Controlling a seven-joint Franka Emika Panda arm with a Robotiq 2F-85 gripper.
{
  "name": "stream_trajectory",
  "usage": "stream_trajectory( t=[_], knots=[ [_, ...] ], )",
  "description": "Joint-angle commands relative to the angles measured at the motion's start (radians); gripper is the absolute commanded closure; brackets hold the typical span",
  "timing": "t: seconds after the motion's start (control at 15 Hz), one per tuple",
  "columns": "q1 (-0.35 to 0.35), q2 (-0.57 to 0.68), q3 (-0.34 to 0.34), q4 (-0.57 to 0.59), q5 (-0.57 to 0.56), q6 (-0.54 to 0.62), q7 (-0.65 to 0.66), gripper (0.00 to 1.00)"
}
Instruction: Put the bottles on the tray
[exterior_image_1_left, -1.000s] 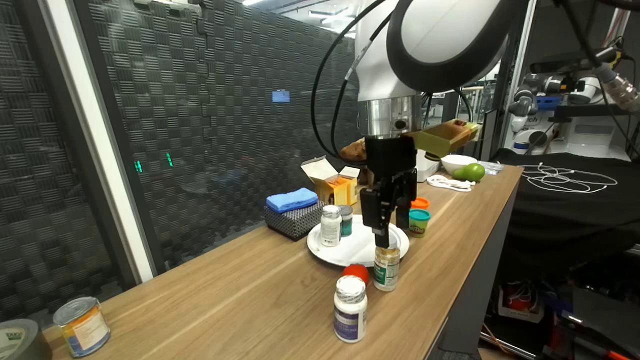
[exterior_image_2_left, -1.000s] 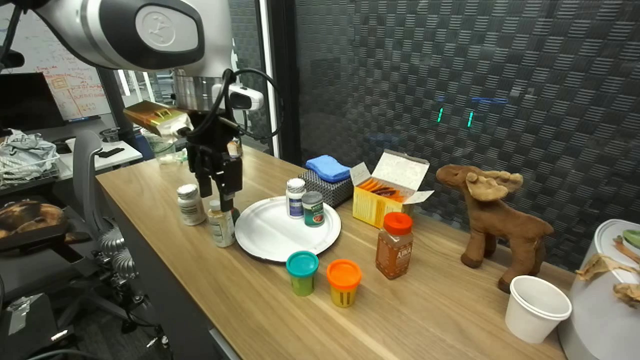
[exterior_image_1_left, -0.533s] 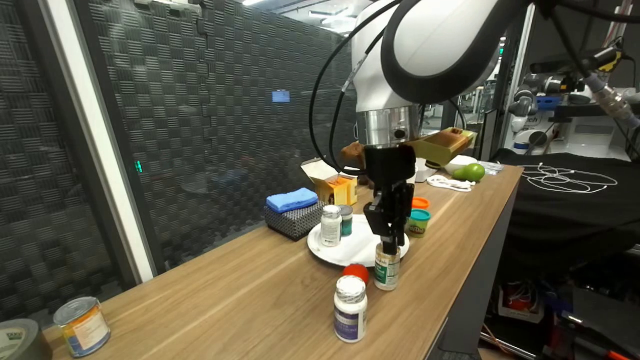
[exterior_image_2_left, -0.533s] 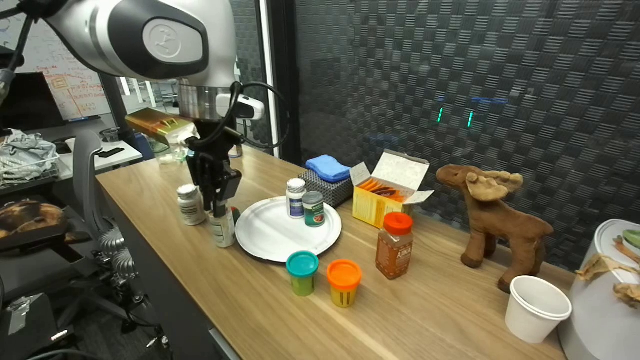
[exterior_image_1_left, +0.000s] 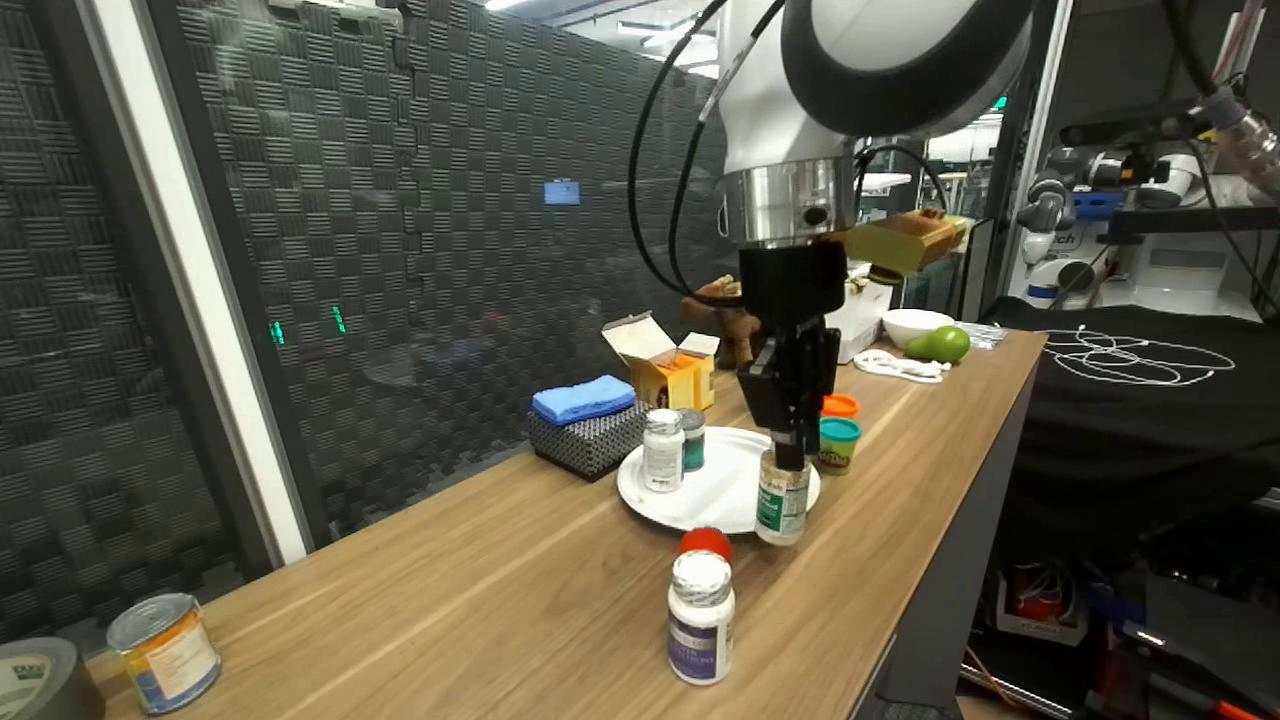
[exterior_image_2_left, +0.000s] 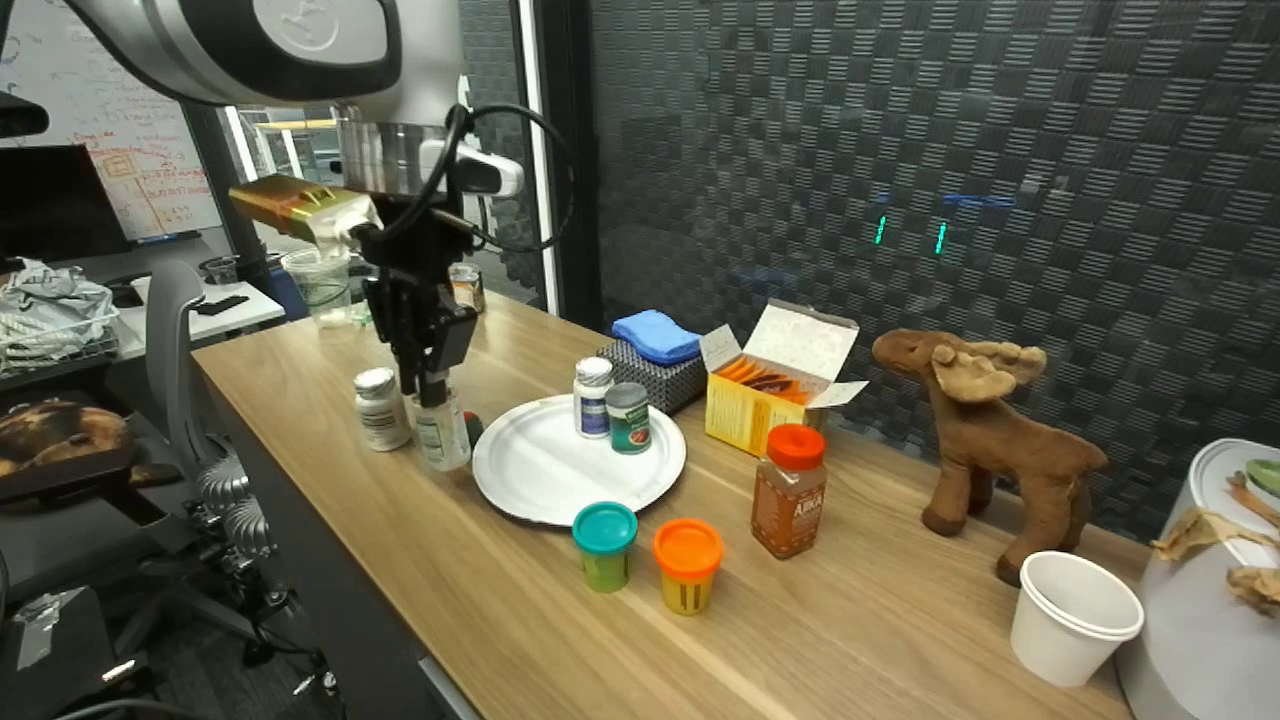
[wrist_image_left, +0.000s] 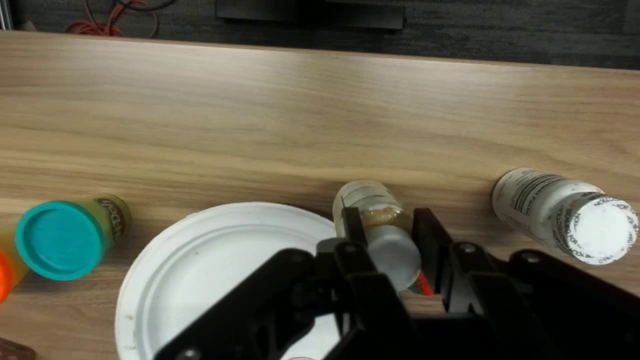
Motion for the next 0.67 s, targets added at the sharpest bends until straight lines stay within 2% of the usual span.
stream_trajectory(
  t=[0.0,0.13,0.27,0.6],
  knots=[
    [-0.015,-0.112,-0.008,0.007,0.029,-0.137,-0.031,0.84],
    [-0.021,-0.119,-0.018,0.034,0.041,-0.213,-0.051,0.84],
    [-0.031,-0.111,-0.03,0.064,0.03,-0.231,-0.042,0.84],
    [-0.058,-0.017,-0.056,0.169,0.03,-0.16,-0.033,0.84]
  ],
)
